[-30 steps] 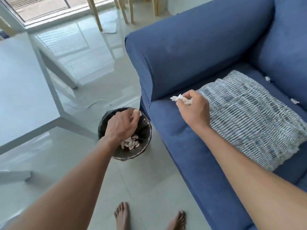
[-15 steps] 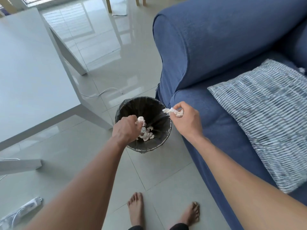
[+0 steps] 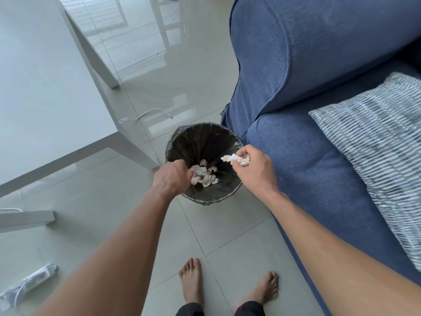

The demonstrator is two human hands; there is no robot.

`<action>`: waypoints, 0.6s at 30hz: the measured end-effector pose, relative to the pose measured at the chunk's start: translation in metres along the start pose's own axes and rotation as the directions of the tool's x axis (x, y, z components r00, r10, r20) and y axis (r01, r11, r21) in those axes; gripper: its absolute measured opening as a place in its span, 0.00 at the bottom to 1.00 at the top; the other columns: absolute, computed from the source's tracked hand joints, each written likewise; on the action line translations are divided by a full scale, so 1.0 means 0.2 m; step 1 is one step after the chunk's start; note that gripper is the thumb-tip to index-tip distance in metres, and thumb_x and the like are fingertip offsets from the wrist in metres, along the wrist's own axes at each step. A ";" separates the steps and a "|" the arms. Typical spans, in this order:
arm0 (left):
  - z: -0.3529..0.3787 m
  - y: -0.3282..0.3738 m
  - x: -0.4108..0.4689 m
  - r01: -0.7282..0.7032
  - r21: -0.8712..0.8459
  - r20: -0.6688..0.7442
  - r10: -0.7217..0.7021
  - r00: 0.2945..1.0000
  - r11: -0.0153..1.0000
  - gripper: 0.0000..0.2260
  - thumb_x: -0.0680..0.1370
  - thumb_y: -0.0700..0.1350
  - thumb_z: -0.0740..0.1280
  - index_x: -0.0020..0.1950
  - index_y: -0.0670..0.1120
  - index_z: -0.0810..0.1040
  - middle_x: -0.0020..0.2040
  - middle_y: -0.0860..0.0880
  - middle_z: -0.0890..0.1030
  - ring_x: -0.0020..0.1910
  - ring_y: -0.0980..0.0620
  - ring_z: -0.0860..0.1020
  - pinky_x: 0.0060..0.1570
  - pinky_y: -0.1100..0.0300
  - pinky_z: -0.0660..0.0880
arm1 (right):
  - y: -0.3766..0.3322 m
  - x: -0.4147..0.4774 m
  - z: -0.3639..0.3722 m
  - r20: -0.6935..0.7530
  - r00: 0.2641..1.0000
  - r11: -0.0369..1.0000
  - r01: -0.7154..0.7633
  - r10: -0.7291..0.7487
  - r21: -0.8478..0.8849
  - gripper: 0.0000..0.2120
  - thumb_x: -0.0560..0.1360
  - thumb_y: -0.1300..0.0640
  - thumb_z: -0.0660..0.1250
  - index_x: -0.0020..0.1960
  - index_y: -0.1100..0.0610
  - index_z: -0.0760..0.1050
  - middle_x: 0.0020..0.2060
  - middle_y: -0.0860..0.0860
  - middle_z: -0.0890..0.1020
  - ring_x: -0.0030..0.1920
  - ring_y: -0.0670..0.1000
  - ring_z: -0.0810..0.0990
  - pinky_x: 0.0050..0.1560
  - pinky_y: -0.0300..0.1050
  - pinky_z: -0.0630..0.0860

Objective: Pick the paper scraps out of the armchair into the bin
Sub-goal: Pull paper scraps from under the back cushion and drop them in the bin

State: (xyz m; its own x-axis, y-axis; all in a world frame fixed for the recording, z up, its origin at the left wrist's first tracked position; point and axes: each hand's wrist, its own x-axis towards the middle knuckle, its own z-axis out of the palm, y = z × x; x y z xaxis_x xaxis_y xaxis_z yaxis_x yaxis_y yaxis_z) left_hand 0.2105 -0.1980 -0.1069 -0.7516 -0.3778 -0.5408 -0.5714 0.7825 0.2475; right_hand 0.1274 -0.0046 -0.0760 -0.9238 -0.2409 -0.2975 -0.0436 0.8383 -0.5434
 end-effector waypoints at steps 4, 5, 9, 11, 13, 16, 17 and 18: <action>-0.01 -0.06 -0.01 0.002 -0.006 -0.015 -0.002 1.000 1.000 0.14 0.83 0.54 0.60 0.55 0.46 0.80 0.52 0.42 0.84 0.51 0.40 0.82 0.45 0.53 0.75 | -0.03 0.00 0.01 0.025 1.000 0.999 -0.002 0.003 -0.042 0.09 0.75 0.52 0.71 0.52 0.52 0.75 0.46 0.49 0.80 0.45 0.52 0.76 0.40 0.43 0.67; -0.02 -0.07 -0.01 0.001 -0.007 -0.021 -0.002 1.000 1.000 0.14 0.83 0.54 0.60 0.55 0.46 0.80 0.52 0.42 0.84 0.51 0.40 0.82 0.46 0.52 0.76 | -0.04 0.01 0.01 0.029 1.000 0.999 -0.004 0.005 -0.051 0.10 0.74 0.52 0.72 0.52 0.52 0.74 0.46 0.49 0.79 0.45 0.52 0.76 0.40 0.44 0.67; -0.06 -0.12 -0.01 0.012 -0.025 -0.042 -0.013 0.999 1.000 0.15 0.83 0.54 0.60 0.55 0.45 0.80 0.52 0.41 0.84 0.50 0.39 0.82 0.46 0.51 0.77 | -0.10 0.04 0.04 0.044 0.999 0.995 -0.001 0.005 -0.096 0.12 0.74 0.50 0.73 0.50 0.53 0.73 0.46 0.48 0.78 0.46 0.52 0.76 0.40 0.43 0.68; -0.07 -0.15 -0.01 0.019 -0.027 -0.051 -0.021 0.998 0.999 0.14 0.83 0.53 0.60 0.54 0.45 0.80 0.52 0.41 0.84 0.51 0.38 0.82 0.47 0.51 0.76 | -0.11 0.05 0.06 0.061 0.998 0.994 0.009 -0.002 -0.112 0.10 0.74 0.50 0.74 0.49 0.52 0.76 0.47 0.48 0.79 0.47 0.51 0.78 0.41 0.43 0.70; -0.07 -0.17 -0.01 0.029 -0.034 -0.053 -0.031 0.998 0.999 0.14 0.83 0.52 0.61 0.54 0.44 0.81 0.52 0.40 0.84 0.52 0.37 0.81 0.47 0.51 0.76 | -0.12 0.04 0.09 0.067 0.998 0.991 0.006 0.003 -0.130 0.07 0.74 0.53 0.74 0.49 0.52 0.78 0.48 0.48 0.80 0.48 0.52 0.79 0.42 0.43 0.71; -0.06 -0.20 -0.03 0.043 -0.028 -0.049 -0.044 0.998 0.999 0.14 0.83 0.52 0.61 0.54 0.45 0.81 0.52 0.40 0.84 0.52 0.37 0.81 0.47 0.51 0.76 | -0.12 0.01 0.11 0.056 0.998 0.989 0.002 0.007 -0.151 0.05 0.74 0.54 0.74 0.49 0.49 0.80 0.48 0.48 0.82 0.50 0.52 0.80 0.43 0.43 0.70; -0.05 -0.20 -0.04 0.044 -0.022 -0.046 -0.045 0.998 0.999 0.14 0.83 0.52 0.61 0.54 0.45 0.81 0.52 0.40 0.84 0.52 0.37 0.81 0.48 0.51 0.76 | -0.12 0.00 0.12 0.057 0.998 0.987 0.005 0.004 -0.160 0.06 0.73 0.53 0.74 0.49 0.49 0.80 0.48 0.48 0.82 0.50 0.52 0.80 0.43 0.43 0.71; -0.05 -0.21 -0.05 0.043 -0.016 -0.047 -0.043 0.998 0.999 0.13 0.83 0.52 0.61 0.54 0.45 0.81 0.53 0.40 0.84 0.53 0.37 0.81 0.48 0.51 0.77 | -0.12 0.00 0.12 0.062 0.998 0.986 0.009 0.001 -0.167 0.06 0.74 0.53 0.74 0.49 0.49 0.80 0.48 0.48 0.82 0.49 0.52 0.80 0.44 0.43 0.72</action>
State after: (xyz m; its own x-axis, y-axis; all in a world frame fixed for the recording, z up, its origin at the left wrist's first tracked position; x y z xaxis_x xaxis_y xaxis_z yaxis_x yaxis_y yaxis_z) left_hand 0.2382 -0.2316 -0.1036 -0.7407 -0.4341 -0.5127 -0.6082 0.7575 0.2372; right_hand 0.1382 -0.0358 -0.0814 -0.8987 -0.2698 -0.3459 -0.1150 0.9058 -0.4078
